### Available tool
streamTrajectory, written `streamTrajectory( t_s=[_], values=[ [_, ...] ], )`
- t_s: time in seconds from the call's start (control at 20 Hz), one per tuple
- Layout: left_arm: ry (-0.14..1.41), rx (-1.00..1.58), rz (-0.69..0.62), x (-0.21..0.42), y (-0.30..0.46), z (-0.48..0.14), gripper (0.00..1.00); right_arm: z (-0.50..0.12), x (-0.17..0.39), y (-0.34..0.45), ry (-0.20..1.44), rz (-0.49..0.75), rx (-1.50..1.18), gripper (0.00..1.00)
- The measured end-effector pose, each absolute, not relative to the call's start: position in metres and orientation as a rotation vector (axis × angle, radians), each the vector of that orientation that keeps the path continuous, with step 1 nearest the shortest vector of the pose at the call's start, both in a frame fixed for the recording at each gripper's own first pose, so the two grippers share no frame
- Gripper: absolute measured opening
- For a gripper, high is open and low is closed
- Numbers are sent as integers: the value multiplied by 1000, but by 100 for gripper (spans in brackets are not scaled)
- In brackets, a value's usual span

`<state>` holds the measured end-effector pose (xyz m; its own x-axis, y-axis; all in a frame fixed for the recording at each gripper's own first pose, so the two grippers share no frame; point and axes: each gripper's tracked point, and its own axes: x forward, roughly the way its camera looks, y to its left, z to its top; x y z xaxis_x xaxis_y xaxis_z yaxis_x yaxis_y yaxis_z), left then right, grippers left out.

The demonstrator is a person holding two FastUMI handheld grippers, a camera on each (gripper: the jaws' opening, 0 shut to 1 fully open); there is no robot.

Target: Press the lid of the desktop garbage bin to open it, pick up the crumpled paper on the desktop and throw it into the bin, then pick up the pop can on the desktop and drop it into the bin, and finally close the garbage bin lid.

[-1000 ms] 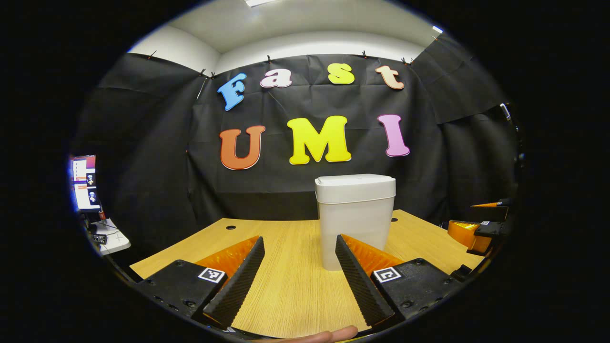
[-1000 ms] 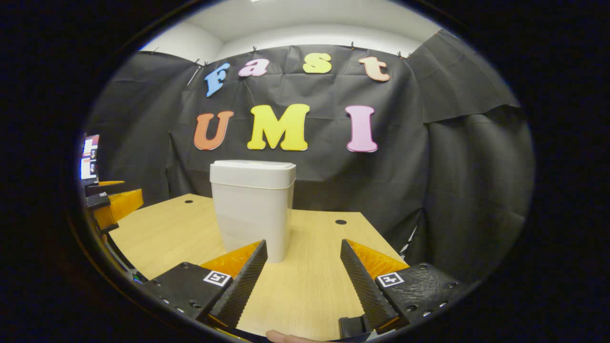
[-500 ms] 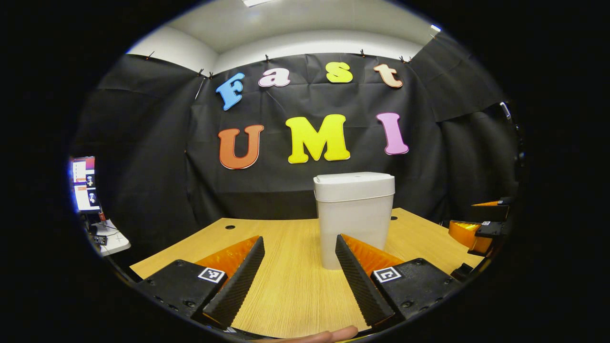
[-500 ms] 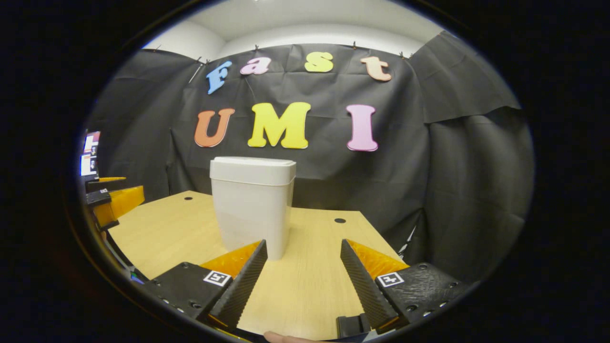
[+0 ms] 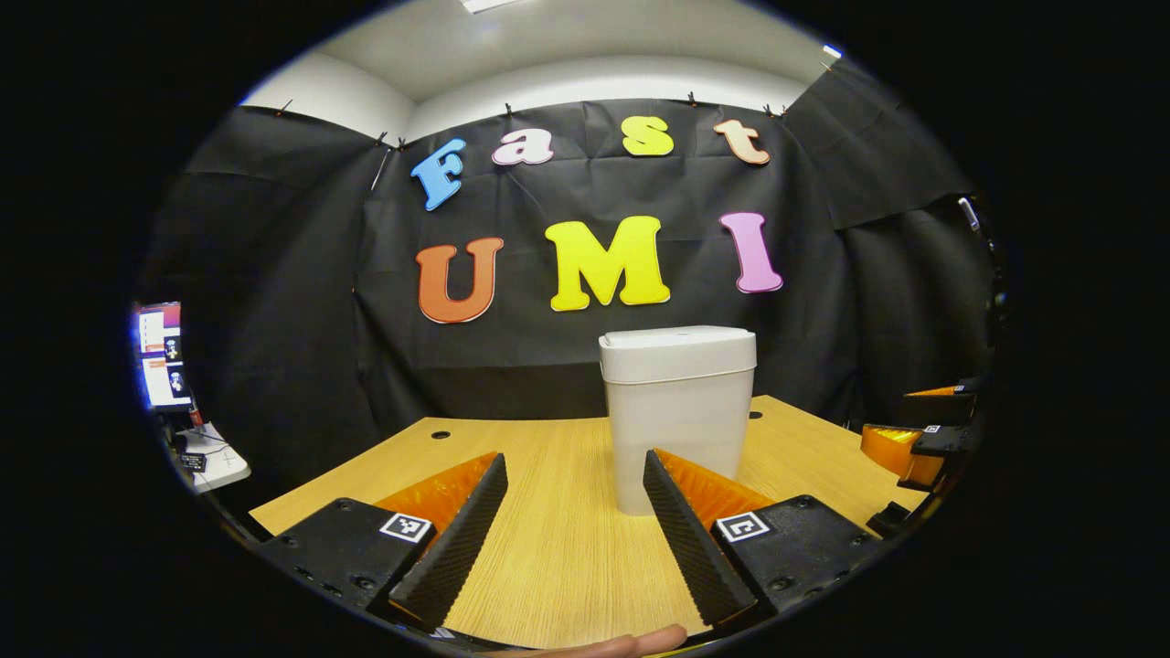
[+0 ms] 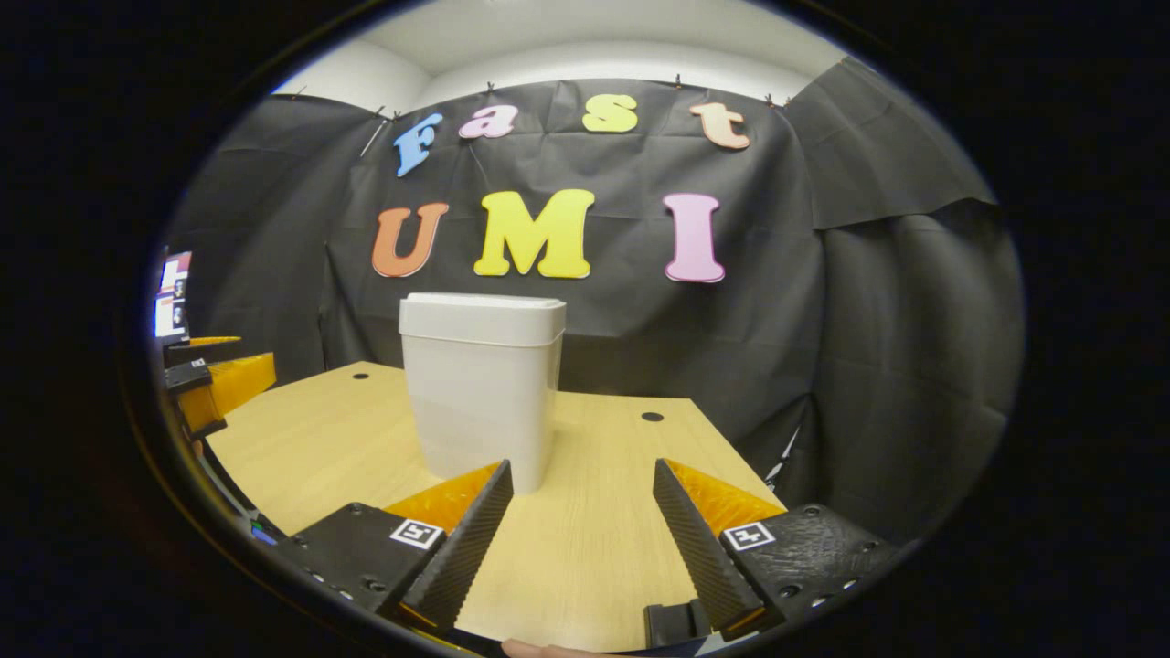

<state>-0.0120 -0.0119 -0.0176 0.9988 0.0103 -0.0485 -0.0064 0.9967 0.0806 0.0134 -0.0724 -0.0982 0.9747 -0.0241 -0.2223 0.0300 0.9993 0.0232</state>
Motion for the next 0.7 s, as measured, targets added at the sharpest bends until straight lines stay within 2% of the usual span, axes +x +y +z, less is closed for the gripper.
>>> streamTrajectory(
  t_s=[0.7],
  values=[
    [56,84,11,-10,-11,-20,97,-102,13,-74,228,-30,25,97]
  ],
)
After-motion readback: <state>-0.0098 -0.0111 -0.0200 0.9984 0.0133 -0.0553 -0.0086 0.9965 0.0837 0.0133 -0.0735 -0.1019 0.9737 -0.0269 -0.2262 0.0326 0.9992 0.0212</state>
